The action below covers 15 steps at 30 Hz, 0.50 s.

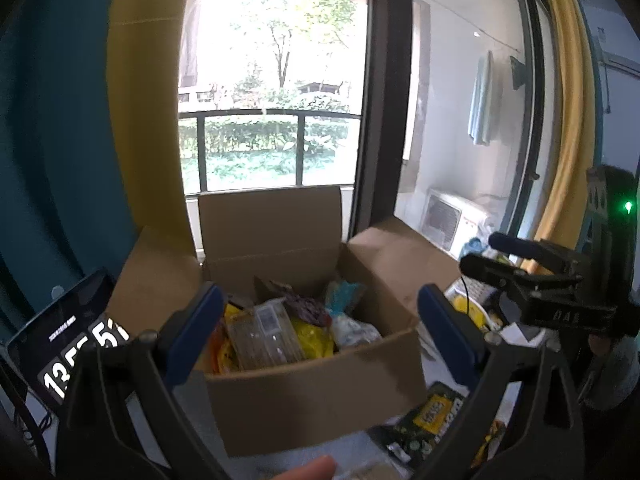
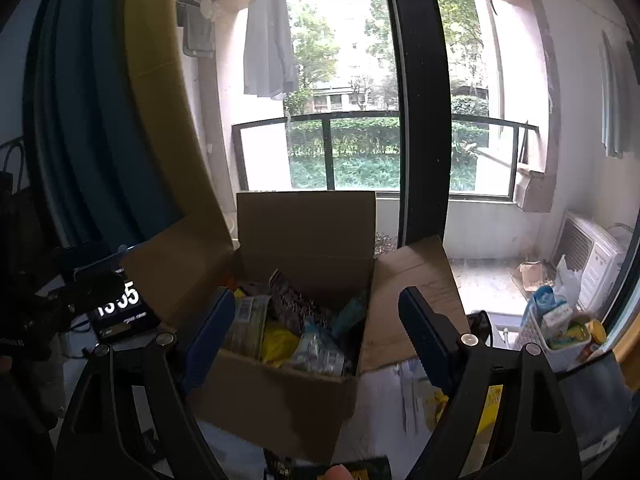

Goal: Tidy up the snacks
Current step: 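Move both tools back to the remaining snacks on the table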

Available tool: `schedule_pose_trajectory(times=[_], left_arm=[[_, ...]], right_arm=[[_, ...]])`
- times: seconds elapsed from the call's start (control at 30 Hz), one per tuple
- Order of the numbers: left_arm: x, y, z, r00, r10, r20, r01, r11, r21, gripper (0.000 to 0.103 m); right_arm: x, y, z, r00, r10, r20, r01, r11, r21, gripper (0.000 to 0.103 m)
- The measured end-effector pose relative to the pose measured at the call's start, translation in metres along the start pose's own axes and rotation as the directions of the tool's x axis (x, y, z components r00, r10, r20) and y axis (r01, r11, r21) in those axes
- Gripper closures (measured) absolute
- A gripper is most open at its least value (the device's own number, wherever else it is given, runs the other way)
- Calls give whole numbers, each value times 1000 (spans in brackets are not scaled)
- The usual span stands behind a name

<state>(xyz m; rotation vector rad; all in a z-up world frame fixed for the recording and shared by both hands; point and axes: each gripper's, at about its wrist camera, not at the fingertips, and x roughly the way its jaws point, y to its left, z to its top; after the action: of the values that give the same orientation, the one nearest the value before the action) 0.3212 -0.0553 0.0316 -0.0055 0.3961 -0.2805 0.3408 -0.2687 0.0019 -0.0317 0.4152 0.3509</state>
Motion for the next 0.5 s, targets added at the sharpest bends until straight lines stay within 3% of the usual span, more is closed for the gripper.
schedule_pose_trajectory(times=[0.17, 0.5], left_arm=[[-15, -12, -18, 1000, 0, -15, 0, 1000, 31, 4], [-27, -13, -60, 995, -3, -99, 6, 1000, 30, 4]], right_arm=[[-22, -1, -16, 1000, 18, -3, -18, 1000, 6, 17], [-34, 0, -76, 992, 26, -125, -29, 999, -21, 17]])
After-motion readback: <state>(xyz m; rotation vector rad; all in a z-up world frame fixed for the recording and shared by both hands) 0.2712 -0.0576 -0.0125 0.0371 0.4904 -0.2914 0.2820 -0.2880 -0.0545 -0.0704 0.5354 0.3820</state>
